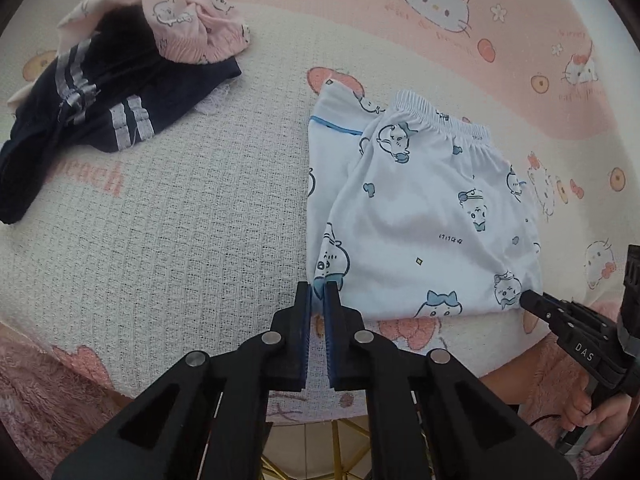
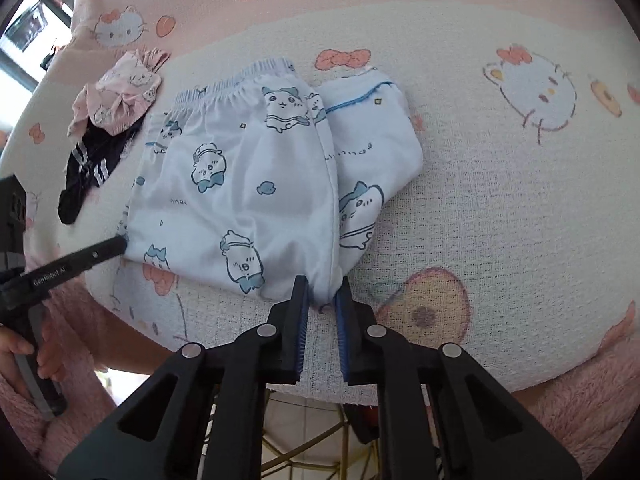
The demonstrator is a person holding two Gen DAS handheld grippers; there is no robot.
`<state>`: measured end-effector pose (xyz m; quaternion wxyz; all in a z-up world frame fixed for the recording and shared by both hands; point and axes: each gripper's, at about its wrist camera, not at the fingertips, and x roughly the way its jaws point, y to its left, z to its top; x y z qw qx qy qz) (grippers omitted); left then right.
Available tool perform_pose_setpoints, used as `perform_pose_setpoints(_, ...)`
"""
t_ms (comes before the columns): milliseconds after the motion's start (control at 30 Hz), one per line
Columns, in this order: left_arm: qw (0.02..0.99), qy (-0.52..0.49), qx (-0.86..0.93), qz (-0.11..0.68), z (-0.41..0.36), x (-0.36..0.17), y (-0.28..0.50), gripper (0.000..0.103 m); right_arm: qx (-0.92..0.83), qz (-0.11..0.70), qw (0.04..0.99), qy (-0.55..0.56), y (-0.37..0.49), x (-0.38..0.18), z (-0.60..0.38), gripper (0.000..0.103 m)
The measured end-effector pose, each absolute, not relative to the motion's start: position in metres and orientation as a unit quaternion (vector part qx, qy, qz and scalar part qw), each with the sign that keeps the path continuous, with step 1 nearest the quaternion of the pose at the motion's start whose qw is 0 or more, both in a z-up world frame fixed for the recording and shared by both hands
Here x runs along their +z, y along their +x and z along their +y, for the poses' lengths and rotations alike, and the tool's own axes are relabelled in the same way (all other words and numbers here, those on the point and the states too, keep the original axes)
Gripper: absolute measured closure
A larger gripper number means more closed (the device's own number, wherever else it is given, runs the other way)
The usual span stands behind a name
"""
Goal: Fold clothes
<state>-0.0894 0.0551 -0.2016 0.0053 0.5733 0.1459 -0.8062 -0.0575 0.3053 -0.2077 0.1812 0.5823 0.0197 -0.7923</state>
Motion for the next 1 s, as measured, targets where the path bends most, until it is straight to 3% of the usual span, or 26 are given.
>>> perform_pose_setpoints(200,0.015,0.577,-0.813,0.078,0.070,-0.204,-0.104,0.101,-0.804,0.148,0.166,0.551,-0.050,-0.205,0.282,0.092)
perform_pose_setpoints(367,0.044,0.581,-0.811,0.044,0.061,-0.210,-0.103,0.103,-0.799,0.151,0.153,0.561,-0.053,-0.209,0.295,0.092)
perform_pose_setpoints(533,0.016,0.553,-0.820,0.149,0.037,-0.197,-0.104,0.102,-0.797,0.118,0.149,0.573,-0.061,-0.207,0.305,0.090)
perform_pose_setpoints(600,-0.017,0.528,-0.834,0.156,0.041,-0.186,-0.104,0.102,-0.816,0.106,0.143,0.549,-0.063,-0.197,0.307,0.086)
perform_pose_setpoints(700,-0.078,0.515,-0.845,0.120,0.071,-0.186,-0.094,0.100,-0.843,0.088,0.134,0.513,-0.065,-0.183,0.311,0.085)
perform_pose_setpoints(800,-0.102,0.547,-0.829,0.063,0.092,-0.207,-0.104,0.098,-0.861,0.076,0.132,0.486,-0.067,-0.174,0.310,0.076)
perform_pose_setpoints(933,-0.066,0.577,-0.814,0.033,0.087,-0.216,-0.084,0.097,-0.821,0.135,0.137,0.537,-0.067,-0.208,0.294,0.076)
perform_pose_setpoints(1000,-0.027,0.571,-0.820,0.034,0.076,-0.206,-0.082,0.097,-0.822,0.118,0.115,0.546,-0.072,-0.204,0.304,0.076)
